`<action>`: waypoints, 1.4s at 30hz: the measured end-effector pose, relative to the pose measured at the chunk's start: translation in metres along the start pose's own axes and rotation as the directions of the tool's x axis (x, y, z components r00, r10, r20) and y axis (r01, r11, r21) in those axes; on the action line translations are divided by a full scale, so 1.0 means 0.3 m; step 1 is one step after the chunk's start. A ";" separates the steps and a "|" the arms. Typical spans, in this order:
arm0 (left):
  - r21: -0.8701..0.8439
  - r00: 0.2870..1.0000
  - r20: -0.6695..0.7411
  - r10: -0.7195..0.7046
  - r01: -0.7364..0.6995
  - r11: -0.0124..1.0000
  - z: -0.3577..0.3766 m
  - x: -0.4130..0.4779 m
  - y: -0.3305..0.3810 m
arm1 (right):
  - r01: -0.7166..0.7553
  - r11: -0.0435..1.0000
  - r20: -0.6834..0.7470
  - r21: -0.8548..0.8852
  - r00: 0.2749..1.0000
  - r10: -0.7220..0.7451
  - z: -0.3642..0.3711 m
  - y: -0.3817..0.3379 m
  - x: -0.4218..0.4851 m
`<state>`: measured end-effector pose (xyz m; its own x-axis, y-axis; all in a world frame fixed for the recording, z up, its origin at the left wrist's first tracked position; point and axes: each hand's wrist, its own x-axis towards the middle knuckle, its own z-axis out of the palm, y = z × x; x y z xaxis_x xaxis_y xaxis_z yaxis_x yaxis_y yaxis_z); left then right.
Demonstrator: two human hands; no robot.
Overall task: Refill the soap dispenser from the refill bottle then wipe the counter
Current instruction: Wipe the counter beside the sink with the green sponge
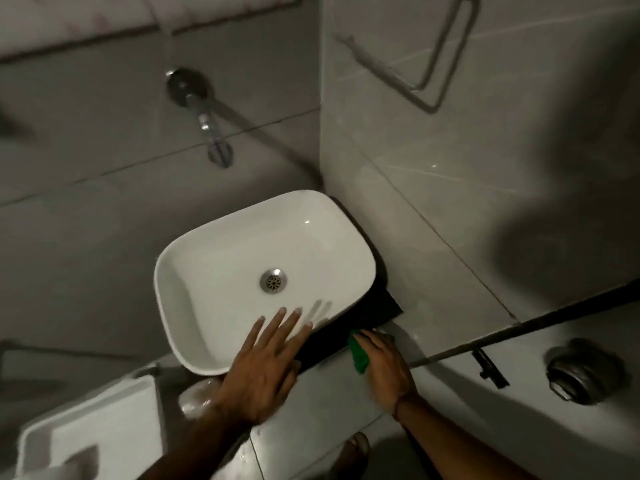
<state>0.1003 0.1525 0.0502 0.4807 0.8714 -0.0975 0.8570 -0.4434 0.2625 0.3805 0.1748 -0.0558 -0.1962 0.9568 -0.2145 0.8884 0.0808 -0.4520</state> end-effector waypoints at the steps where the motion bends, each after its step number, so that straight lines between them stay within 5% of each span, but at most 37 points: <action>1: -0.029 0.999 -0.032 -0.021 0.020 0.999 0.001 -0.050 0.030 | -0.002 1.000 -0.005 0.006 1.000 0.002 0.012 -0.026 -0.046; 5: -0.130 0.999 -0.049 -0.020 0.013 0.991 0.046 -0.323 0.116 | 0.078 0.996 0.033 -0.035 0.997 -0.077 0.102 -0.186 -0.214; 9: -0.119 0.978 0.134 -0.158 0.174 0.978 0.124 -0.643 0.064 | 0.189 0.982 0.135 -0.025 0.974 -0.184 0.271 -0.399 -0.350; 13: -0.119 0.881 0.305 -0.362 0.412 0.903 0.203 -0.970 -0.082 | 0.214 0.973 0.228 0.089 0.946 -0.229 0.492 -0.635 -0.436; 17: -0.145 0.799 0.292 -0.526 0.581 0.801 0.286 -1.199 -0.233 | 0.320 0.942 0.381 0.096 0.863 -0.332 0.680 -0.899 -0.479; 21: -0.229 0.699 0.232 -0.676 0.715 0.661 0.381 -1.313 -0.404 | 0.416 0.906 0.363 0.081 0.834 -0.415 0.835 -1.145 -0.445; 32: -0.165 0.665 0.319 -0.675 0.740 0.652 0.630 -1.334 -0.694 | 0.587 0.790 0.391 -0.174 0.778 -0.492 1.231 -1.379 -0.086; 36: -0.203 0.705 0.271 -0.656 0.708 0.677 0.658 -1.349 -0.706 | 0.644 0.728 0.384 -0.235 0.749 -0.539 1.334 -1.391 -0.026; 42: -0.134 0.698 0.264 -0.666 0.710 0.691 0.701 -1.365 -0.696 | 0.597 0.711 0.529 -0.371 0.766 -0.367 1.427 -1.395 -0.008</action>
<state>-0.2365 -0.1558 -0.1666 -0.1866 0.8479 -0.4962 0.9089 0.3408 0.2405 -0.1685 0.0192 -0.2367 -0.6953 0.5552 -0.4564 0.6687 0.7324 -0.1279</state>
